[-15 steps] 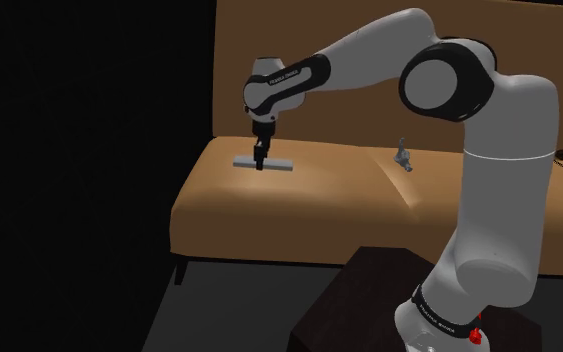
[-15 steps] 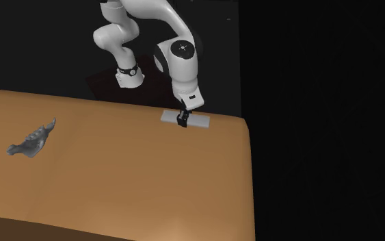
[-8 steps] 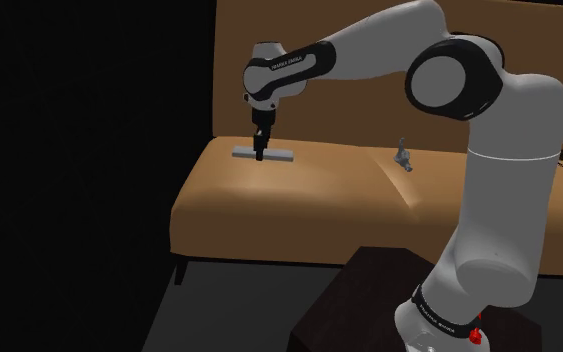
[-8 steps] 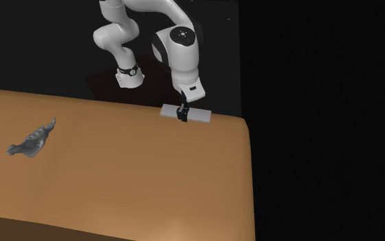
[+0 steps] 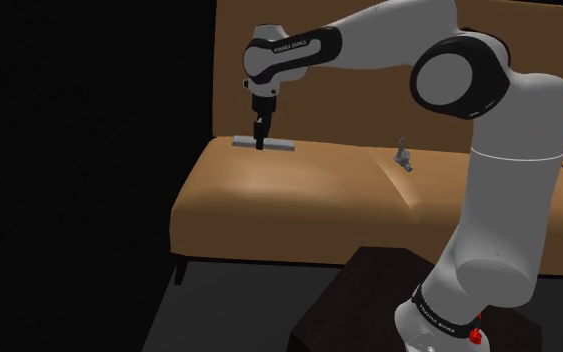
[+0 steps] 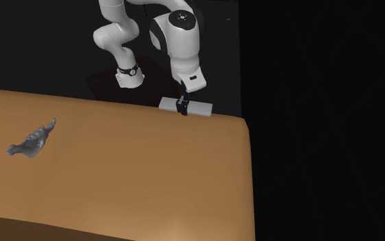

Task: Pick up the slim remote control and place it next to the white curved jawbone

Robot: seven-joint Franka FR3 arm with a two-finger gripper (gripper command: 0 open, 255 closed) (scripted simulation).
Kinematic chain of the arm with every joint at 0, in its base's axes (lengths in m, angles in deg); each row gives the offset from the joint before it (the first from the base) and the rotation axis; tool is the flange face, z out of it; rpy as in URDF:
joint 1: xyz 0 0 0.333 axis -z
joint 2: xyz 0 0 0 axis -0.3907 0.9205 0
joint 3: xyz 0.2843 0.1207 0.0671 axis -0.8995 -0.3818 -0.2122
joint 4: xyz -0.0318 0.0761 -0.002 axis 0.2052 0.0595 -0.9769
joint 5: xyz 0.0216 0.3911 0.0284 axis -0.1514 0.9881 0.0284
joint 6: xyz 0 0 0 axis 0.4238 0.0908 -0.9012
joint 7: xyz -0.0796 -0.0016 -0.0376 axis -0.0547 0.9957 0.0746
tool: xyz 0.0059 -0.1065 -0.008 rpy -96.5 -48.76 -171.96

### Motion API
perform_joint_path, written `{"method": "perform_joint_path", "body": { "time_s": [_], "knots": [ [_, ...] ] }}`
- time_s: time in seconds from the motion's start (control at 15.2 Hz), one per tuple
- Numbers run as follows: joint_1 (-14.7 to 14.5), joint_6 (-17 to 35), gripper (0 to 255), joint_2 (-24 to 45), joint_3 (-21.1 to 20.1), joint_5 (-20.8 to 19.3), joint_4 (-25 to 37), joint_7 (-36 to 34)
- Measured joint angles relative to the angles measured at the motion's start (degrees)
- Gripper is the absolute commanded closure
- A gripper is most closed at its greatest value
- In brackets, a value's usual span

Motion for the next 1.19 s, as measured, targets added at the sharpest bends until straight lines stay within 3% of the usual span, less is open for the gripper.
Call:
{"method": "perform_joint_path", "body": {
  "time_s": [0.33, 0.46, 1.19],
  "knots": [
    [0.0, -3.7, 255, -0.5, 0.0, -0.1, 3.2, -0.2],
    [0.8, -3.7, 255, -1.9, 0.6, -0.2, 1.7, 1.1],
    [8.2, -2.2, 255, -7.9, 5.6, -0.7, -6.3, 13.5]
  ]
}}
